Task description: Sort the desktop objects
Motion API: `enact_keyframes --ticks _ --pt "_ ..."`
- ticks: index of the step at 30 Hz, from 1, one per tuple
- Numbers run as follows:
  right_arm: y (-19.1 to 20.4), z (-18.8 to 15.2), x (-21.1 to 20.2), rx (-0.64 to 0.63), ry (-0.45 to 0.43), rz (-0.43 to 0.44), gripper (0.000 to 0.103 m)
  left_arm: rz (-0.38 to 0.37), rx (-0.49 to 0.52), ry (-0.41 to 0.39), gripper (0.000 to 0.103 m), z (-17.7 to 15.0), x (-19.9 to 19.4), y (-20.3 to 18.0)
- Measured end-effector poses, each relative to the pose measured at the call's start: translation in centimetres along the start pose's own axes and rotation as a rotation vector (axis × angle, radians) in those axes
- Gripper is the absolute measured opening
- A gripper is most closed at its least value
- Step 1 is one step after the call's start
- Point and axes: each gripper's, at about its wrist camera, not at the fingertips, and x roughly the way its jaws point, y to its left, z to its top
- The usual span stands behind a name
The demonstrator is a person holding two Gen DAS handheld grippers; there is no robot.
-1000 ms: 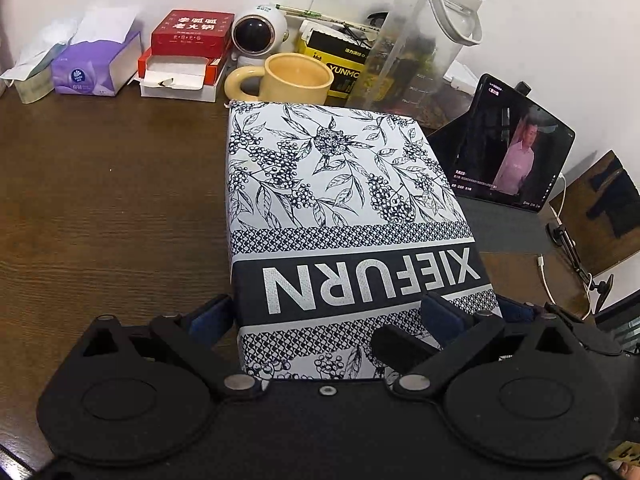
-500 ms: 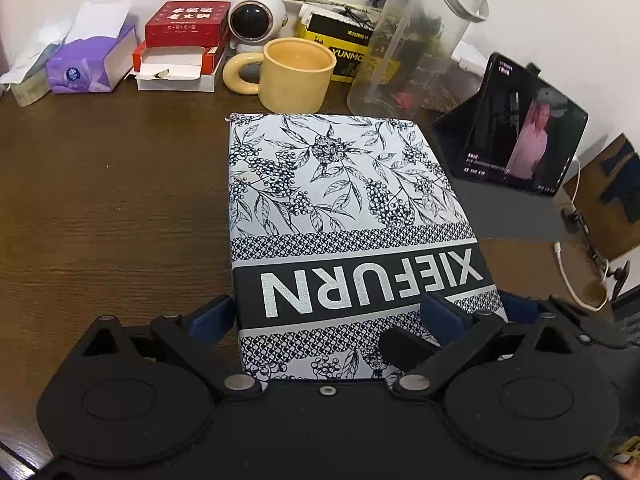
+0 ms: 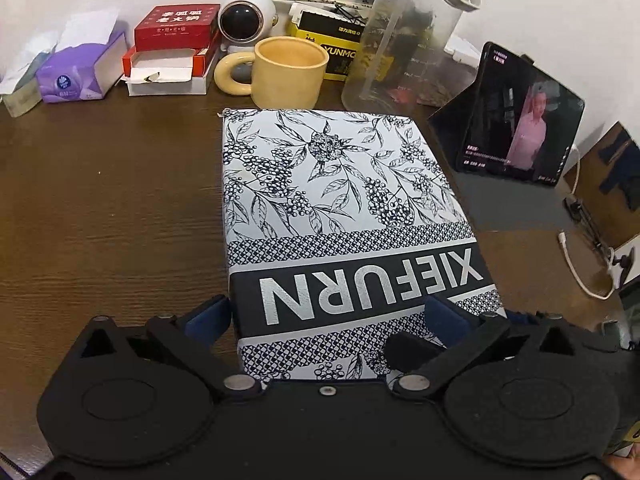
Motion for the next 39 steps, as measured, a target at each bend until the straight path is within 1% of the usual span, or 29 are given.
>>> enact_keyframes --ticks 3,4,6,9,12,14,16,20,26,29,34,39 --pt "1.3 -0.1 -2.4 -0.037 -0.060 -0.024 0.103 -0.015 -0.004 -0.131 0.103 -0.7 -3.1 0.5" --pt "1.7 -0.1 -3.4 -0.052 -0.080 -0.030 0.103 -0.014 0.011 -0.172 0.103 -1.0 -4.4 0.6" --pt "3.0 -0.3 -5.5 -0.111 -0.106 -0.069 0.103 -0.014 0.046 -0.248 0.103 -1.7 -7.1 0.7" --pt "4.1 -1.1 -10.0 -0.200 -0.144 -0.084 0.103 -0.011 0.120 -0.339 0.103 -3.4 -11.3 0.9" --pt "5.1 -2.2 -14.0 -0.250 -0.154 -0.095 0.103 0.004 0.181 -0.391 0.103 -5.7 -15.3 1.3" --pt "4.9 -3.0 -16.6 -0.261 -0.137 -0.100 0.103 0.019 0.213 -0.399 0.103 -7.4 -17.6 1.5" --pt "5.5 -4.4 -18.5 -0.254 -0.120 -0.091 0.103 0.037 0.219 -0.401 0.103 -9.2 -19.7 1.8" --pt "6.2 -7.3 -21.8 -0.241 -0.086 -0.078 0.103 0.067 0.168 -0.380 0.103 -13.2 -23.3 3.0" --pt "7.1 -11.2 -24.7 -0.293 -0.037 -0.093 0.103 0.163 0.119 -0.332 0.103 -19.8 -26.2 3.8" --pt "7.1 -12.8 -26.1 -0.307 -0.018 -0.090 0.103 0.177 0.099 -0.311 0.103 -22.3 -27.2 3.9" --pt "7.6 -14.5 -27.0 -0.294 -0.001 -0.102 0.103 0.185 0.082 -0.277 0.103 -24.6 -28.1 3.9" --pt "8.0 -15.0 -27.4 -0.287 -0.005 -0.115 0.103 0.189 0.078 -0.286 0.103 -25.7 -28.7 3.3"
